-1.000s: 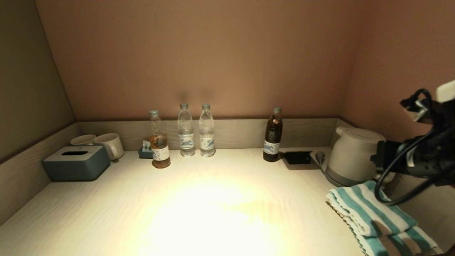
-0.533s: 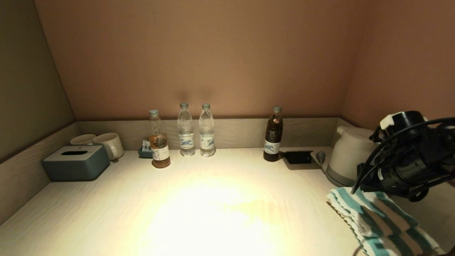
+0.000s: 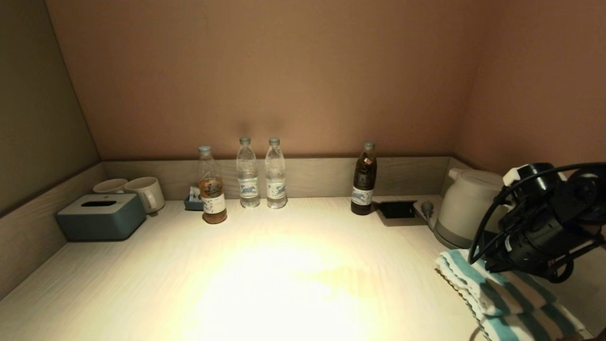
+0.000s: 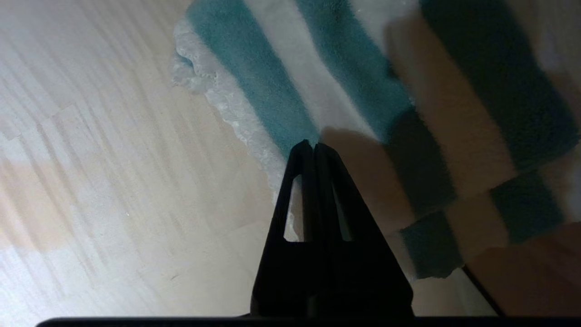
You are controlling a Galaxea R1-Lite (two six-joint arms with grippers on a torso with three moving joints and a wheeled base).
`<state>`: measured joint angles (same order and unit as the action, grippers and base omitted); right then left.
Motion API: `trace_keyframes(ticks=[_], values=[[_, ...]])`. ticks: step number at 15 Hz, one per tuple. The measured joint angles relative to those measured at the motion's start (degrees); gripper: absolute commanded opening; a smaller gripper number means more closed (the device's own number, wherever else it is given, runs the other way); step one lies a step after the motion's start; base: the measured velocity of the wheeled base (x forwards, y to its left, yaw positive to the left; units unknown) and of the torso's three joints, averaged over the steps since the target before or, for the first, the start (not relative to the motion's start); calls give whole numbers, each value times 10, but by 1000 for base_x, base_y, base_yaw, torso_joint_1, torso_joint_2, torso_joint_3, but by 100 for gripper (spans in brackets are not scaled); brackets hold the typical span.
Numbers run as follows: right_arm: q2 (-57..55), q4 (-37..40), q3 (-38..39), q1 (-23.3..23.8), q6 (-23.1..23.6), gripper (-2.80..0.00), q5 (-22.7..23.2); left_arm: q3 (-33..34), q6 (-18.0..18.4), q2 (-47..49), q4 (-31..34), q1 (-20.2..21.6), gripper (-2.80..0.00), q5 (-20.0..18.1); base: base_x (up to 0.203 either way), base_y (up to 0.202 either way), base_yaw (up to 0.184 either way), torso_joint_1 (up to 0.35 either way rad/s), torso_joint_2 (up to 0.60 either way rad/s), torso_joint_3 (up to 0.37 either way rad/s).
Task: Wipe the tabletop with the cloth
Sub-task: Pick up the tablecloth
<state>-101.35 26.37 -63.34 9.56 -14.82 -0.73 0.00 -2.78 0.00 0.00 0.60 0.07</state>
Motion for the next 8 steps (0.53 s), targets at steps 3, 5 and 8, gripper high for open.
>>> trace_keyframes(ticks=[3, 5, 8], values=[[-1, 1, 0, 0, -4, 0, 0, 0, 0, 0, 0, 0, -280, 0, 0, 0, 0, 0, 0, 0], [-8, -1, -3, 0, -16, 0, -2, 0, 0, 0, 0, 0, -280, 0, 0, 0, 0, 0, 0, 0], [-22, -3, -6, 3, -44, 0, -4, 0, 0, 0, 0, 0, -280, 0, 0, 0, 0, 0, 0, 0]])
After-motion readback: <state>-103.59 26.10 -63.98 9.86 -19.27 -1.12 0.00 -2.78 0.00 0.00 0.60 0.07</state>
